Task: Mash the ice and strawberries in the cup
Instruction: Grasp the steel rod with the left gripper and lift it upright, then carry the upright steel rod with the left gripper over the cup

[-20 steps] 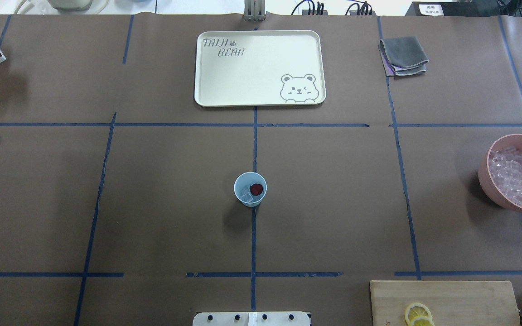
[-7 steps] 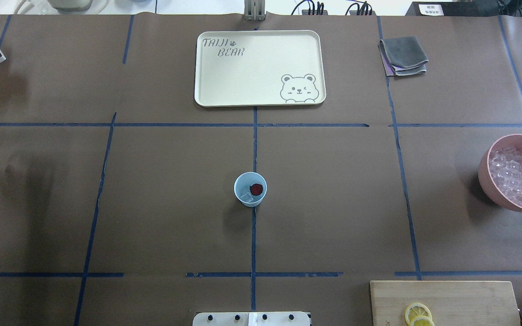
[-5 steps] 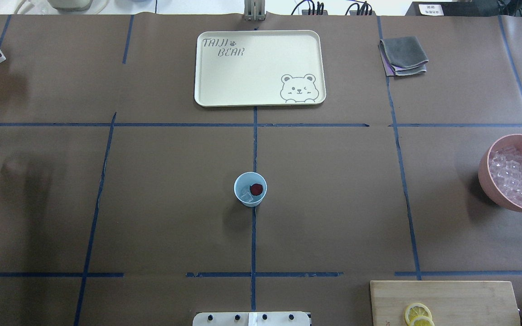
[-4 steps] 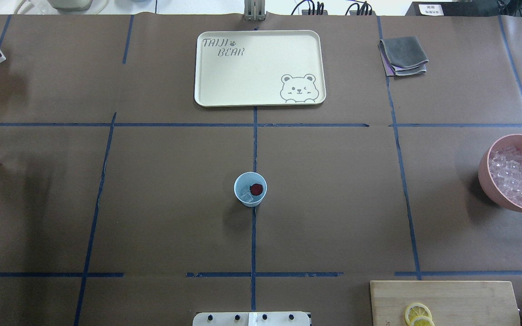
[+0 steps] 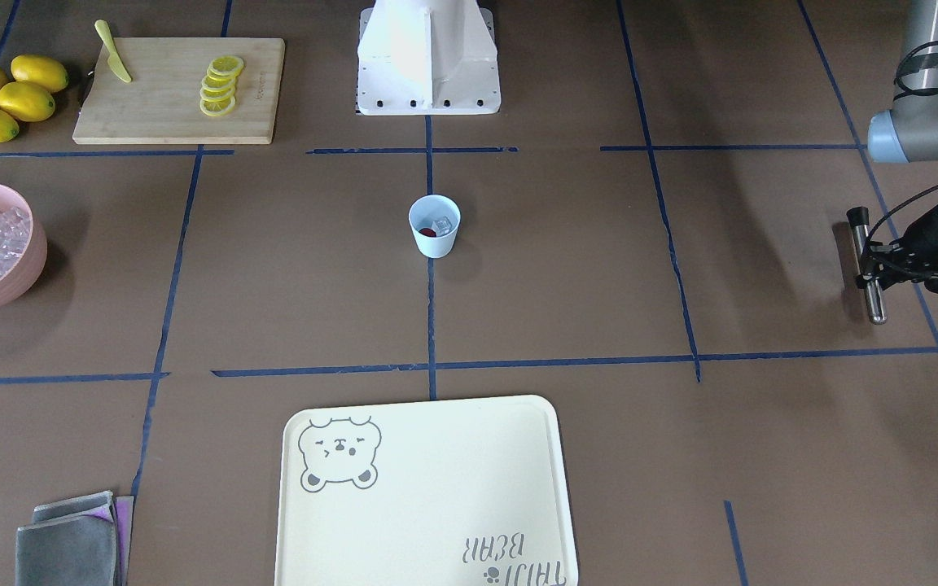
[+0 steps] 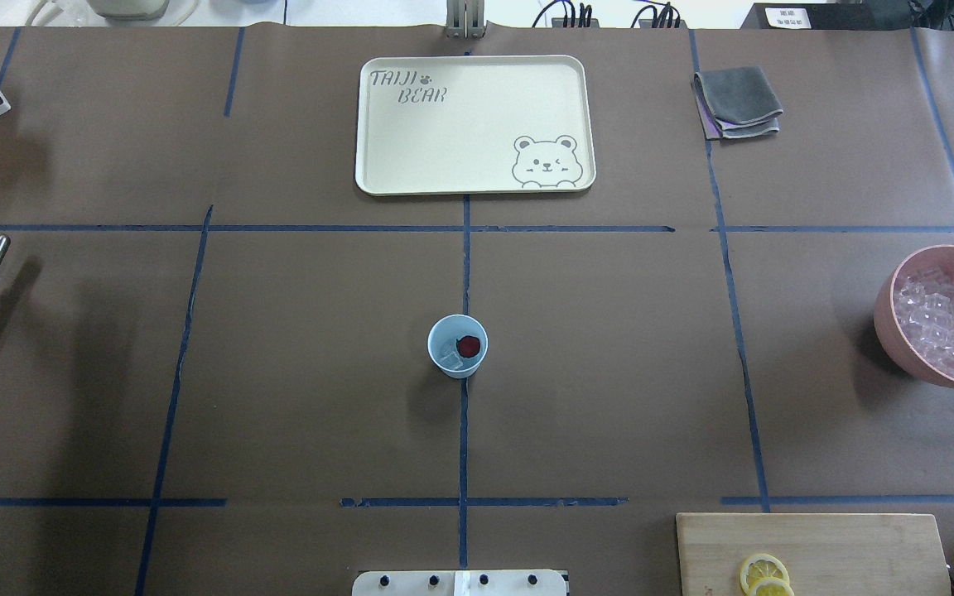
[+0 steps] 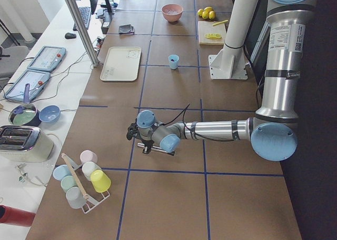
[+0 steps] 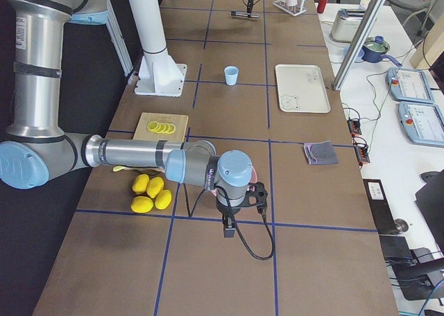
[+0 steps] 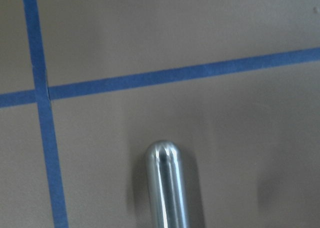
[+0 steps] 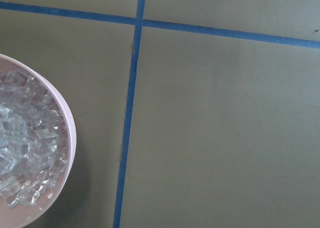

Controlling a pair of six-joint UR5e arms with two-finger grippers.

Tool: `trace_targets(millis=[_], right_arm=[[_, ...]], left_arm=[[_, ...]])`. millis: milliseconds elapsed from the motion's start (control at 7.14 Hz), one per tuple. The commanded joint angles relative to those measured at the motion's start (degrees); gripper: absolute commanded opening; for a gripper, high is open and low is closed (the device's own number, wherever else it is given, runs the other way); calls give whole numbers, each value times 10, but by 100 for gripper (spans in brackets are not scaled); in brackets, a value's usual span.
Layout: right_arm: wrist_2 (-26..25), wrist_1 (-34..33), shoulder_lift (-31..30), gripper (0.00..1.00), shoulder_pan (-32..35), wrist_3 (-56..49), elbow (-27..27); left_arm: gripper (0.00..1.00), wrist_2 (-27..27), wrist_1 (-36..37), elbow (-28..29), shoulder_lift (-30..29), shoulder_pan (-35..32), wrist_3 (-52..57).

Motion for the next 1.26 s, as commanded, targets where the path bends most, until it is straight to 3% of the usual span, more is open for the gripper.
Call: trace_targets(millis=[0, 280, 560, 841, 1121], right_arm=[[0, 0, 0, 100, 0, 1, 0], [0, 0, 0, 100, 1, 1, -2], [0, 0, 0, 100, 1, 1, -2], [1, 0, 0, 100, 0, 2, -2], [1, 0, 0, 100, 0, 2, -1]], left_arm=[[1, -4, -27, -66, -43, 0, 5], [6, -10, -140, -69, -132, 2, -5], [6, -10, -157, -86, -186, 23, -13], [4, 7, -279, -79, -227, 84, -21], [4, 14, -347, -78, -265, 98, -22]])
